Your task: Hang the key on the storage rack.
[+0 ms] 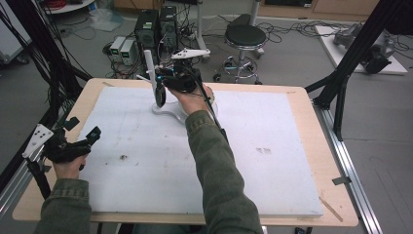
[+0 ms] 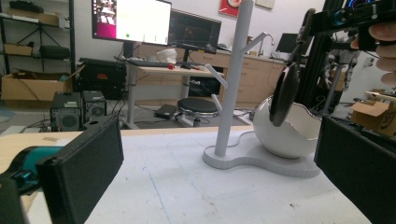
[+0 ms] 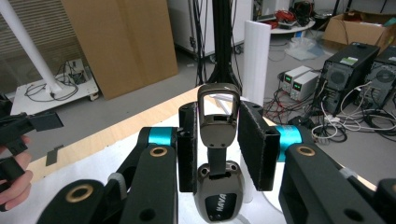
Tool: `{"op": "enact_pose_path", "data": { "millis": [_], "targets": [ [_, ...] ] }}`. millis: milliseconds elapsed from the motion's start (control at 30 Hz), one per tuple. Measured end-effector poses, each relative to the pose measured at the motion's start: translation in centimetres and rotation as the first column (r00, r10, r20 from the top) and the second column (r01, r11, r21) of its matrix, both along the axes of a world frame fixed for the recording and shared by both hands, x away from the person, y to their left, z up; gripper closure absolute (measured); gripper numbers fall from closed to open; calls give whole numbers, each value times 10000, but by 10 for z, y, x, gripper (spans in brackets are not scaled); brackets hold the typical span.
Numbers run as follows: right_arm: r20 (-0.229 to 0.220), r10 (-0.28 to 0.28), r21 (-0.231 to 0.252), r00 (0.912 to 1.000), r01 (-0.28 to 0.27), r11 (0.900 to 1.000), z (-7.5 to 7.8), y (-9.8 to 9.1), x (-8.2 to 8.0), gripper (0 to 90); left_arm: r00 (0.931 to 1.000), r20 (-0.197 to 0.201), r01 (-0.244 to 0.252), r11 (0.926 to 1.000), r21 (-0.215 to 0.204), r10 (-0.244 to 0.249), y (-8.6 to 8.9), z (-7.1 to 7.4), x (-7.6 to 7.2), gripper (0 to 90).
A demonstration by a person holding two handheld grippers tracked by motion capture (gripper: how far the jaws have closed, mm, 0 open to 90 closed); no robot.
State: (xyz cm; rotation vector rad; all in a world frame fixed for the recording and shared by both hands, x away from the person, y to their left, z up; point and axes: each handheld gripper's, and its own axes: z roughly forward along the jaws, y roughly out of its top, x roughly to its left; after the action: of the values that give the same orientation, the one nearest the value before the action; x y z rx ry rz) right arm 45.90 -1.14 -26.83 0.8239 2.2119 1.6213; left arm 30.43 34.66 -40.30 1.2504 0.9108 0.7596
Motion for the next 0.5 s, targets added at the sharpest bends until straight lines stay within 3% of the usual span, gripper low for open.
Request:
{"op": "enact_pose_path", "data": {
  "millis": [500],
  "targets": [
    [-162, -159, -25, 9997, 159, 9999, -11, 17, 8, 693, 10000, 29, -68, 9999, -105, 68, 1, 1, -1, 17]
  ]
}}
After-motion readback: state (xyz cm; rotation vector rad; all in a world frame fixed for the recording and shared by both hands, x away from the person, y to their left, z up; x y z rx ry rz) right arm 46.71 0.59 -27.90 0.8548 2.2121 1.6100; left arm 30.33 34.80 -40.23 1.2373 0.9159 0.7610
